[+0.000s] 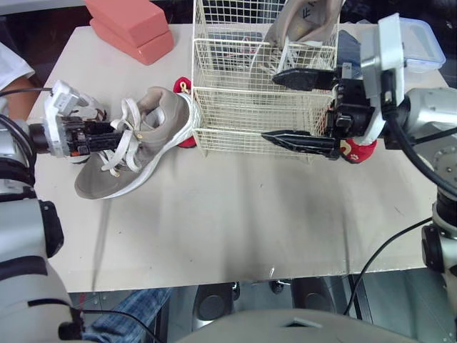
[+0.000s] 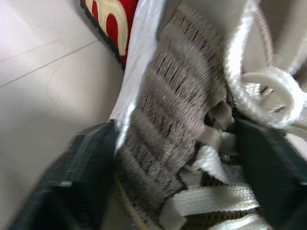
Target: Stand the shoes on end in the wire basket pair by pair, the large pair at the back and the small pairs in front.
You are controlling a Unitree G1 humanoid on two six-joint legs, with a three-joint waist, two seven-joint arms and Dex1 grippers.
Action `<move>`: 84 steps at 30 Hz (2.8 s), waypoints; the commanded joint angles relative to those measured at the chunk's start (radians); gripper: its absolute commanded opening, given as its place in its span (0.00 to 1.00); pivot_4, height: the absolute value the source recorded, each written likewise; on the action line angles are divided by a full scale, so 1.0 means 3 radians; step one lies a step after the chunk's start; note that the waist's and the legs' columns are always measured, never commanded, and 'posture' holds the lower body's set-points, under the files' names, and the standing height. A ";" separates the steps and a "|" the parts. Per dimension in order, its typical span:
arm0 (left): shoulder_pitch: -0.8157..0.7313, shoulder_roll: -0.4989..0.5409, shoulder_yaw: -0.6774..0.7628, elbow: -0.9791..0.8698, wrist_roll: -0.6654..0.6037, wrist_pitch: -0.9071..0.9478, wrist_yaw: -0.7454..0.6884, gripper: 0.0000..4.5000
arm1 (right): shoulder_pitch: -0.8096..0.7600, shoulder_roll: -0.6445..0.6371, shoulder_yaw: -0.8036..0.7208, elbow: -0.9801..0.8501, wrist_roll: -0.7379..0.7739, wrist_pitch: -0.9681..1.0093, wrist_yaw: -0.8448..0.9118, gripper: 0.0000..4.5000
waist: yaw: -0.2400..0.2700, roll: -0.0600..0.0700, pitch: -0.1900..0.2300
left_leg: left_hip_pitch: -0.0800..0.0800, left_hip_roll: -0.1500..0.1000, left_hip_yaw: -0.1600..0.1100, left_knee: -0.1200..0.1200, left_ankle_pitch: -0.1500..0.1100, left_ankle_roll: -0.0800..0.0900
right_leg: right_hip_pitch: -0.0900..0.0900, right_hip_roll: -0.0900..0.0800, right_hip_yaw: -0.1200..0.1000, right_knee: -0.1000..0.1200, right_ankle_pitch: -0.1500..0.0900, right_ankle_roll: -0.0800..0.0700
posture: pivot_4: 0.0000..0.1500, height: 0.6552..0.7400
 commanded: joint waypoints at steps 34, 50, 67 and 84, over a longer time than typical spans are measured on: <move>-0.0289 -0.0760 0.1934 -0.2157 -0.1670 0.0539 0.2095 0.11 | -0.0127 0.0340 -0.0222 0.0272 -0.0469 -0.0572 -0.0445 1.00 | 0.0046 -0.0014 0.0001 | -0.0013 -0.0003 -0.0013 0.0018 -0.0001 0.0003 | 0.0004 -0.0005 -0.0003 0.0003 0.0002 0.0001 | 1.00 0.36; -0.1333 -0.2351 0.1904 -0.1254 -0.1288 -0.1695 0.3022 0.11 | 0.0059 0.0303 -0.0522 0.0030 -0.0550 -0.0599 -0.1011 1.00 | 0.0007 -0.0015 0.0002 | -0.0003 -0.0008 0.0002 0.0009 -0.0001 0.0003 | 0.0003 0.0000 -0.0004 0.0003 0.0002 0.0001 | 1.00 0.36; -0.1167 -0.2906 0.1562 -0.0374 -0.0525 -0.3176 0.3253 0.11 | 0.0193 0.0253 -0.0610 -0.0119 -0.0496 -0.0547 -0.1187 1.00 | 0.0007 -0.0015 0.0002 | -0.0002 -0.0009 0.0003 0.0002 -0.0001 0.0003 | 0.0002 0.0002 -0.0003 -0.0002 0.0002 0.0001 | 1.00 0.36; -0.0549 -0.2906 0.1285 -0.0685 -0.0254 -0.2761 0.3577 0.11 | 0.0185 0.0186 -0.0640 -0.0140 -0.0460 -0.0486 -0.1281 1.00 | 0.0016 -0.0013 0.0000 | 0.0007 -0.0005 0.0001 0.0003 -0.0001 0.0003 | 0.0010 0.0000 -0.0002 0.0002 0.0002 0.0001 | 1.00 0.36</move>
